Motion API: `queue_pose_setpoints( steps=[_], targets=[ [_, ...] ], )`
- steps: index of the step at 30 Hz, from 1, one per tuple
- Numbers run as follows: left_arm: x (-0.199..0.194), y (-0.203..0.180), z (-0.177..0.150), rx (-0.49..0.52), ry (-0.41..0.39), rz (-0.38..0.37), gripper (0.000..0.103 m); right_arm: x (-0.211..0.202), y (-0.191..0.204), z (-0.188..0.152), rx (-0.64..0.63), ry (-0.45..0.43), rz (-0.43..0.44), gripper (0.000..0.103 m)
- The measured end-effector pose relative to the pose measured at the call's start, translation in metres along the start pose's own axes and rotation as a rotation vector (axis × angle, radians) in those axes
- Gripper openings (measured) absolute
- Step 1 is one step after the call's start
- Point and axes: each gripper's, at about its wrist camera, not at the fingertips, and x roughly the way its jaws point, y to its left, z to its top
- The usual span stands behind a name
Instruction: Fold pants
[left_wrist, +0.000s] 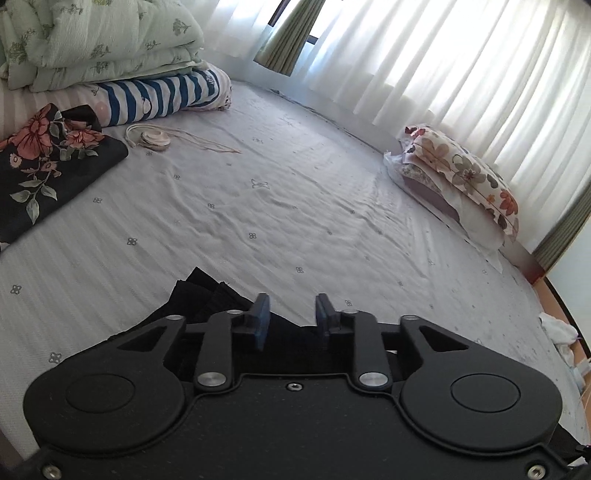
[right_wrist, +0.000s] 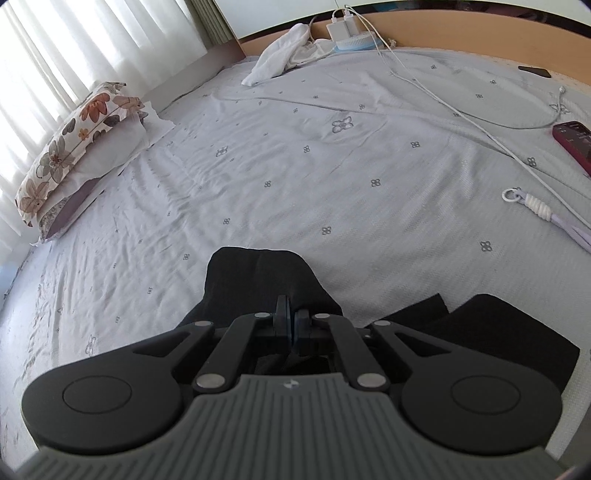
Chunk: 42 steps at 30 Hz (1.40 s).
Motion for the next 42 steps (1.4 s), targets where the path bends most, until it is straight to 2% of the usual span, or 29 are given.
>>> queue_pose_setpoints(
  steps=[1, 3, 5, 8, 13, 16, 18, 20, 22, 27, 29, 31, 33, 34, 35, 37, 38, 39, 40, 41, 42],
  targets=[
    [-0.003, -0.001, -0.001, 0.011, -0.009, 0.014, 0.048, -0.002, -0.005, -0.002, -0.002, -0.003, -0.006, 0.003],
    [-0.008, -0.001, -0.007, 0.030, -0.019, 0.041, 0.055, -0.004, -0.012, -0.004, -0.007, -0.004, -0.018, 0.003],
    [-0.009, 0.005, -0.015, 0.026, -0.008, 0.072, 0.070, -0.005, -0.020, -0.006, -0.006, 0.000, -0.022, 0.003],
    [-0.004, 0.017, -0.029, -0.013, 0.024, 0.113, 0.078, -0.003, -0.026, -0.011, -0.007, 0.009, -0.022, 0.003],
    [0.026, 0.035, -0.037, -0.083, 0.060, 0.132, 0.080, 0.004, -0.025, -0.017, -0.027, 0.025, -0.019, 0.003],
    [0.053, 0.035, -0.033, -0.097, 0.070, 0.192, 0.078, 0.007, -0.028, -0.017, -0.027, 0.026, -0.022, 0.003],
    [0.066, 0.034, -0.032, -0.099, 0.077, 0.226, 0.072, 0.010, -0.031, -0.016, -0.025, 0.034, -0.005, 0.005],
    [0.075, 0.033, -0.031, -0.095, 0.082, 0.252, 0.067, 0.014, -0.036, -0.016, -0.007, 0.038, 0.016, 0.013],
    [0.077, 0.035, -0.029, -0.109, 0.075, 0.251, 0.067, 0.021, -0.041, -0.016, 0.022, 0.050, 0.030, 0.018],
    [0.080, 0.047, -0.025, -0.180, 0.055, 0.227, 0.070, 0.040, -0.054, -0.021, 0.100, 0.059, 0.058, 0.021],
    [0.084, 0.051, -0.024, -0.206, 0.054, 0.242, 0.072, 0.044, -0.055, -0.023, 0.120, 0.046, 0.076, 0.036],
    [0.088, 0.052, -0.024, -0.221, 0.044, 0.250, 0.072, 0.046, -0.055, -0.024, 0.140, 0.019, 0.102, 0.046],
    [0.091, 0.050, -0.023, -0.212, 0.036, 0.262, 0.061, 0.049, -0.052, -0.024, 0.151, 0.007, 0.115, 0.049],
    [0.091, 0.047, -0.022, -0.196, 0.036, 0.271, 0.045, 0.052, -0.050, -0.024, 0.150, 0.006, 0.120, 0.050],
    [0.092, 0.044, -0.021, -0.177, 0.038, 0.285, 0.039, 0.055, -0.047, -0.024, 0.148, 0.009, 0.121, 0.049],
    [0.092, 0.037, -0.018, -0.127, 0.046, 0.312, 0.021, 0.065, -0.040, -0.024, 0.139, 0.029, 0.125, 0.047],
    [0.090, 0.035, -0.016, -0.116, 0.052, 0.290, 0.017, 0.069, -0.035, -0.025, 0.130, 0.032, 0.130, 0.044],
    [0.089, 0.034, -0.013, -0.123, 0.058, 0.267, 0.016, 0.072, -0.031, -0.026, 0.120, 0.027, 0.127, 0.039],
    [0.085, 0.032, -0.010, -0.134, 0.058, 0.257, 0.014, 0.073, -0.026, -0.026, 0.114, 0.030, 0.114, 0.017],
    [0.083, 0.032, -0.006, -0.139, 0.054, 0.251, 0.014, 0.074, -0.021, -0.025, 0.117, 0.040, 0.106, 0.006],
    [0.079, 0.032, -0.002, -0.148, 0.049, 0.239, 0.014, 0.071, -0.018, -0.024, 0.120, 0.032, 0.106, 0.006]
  ],
)
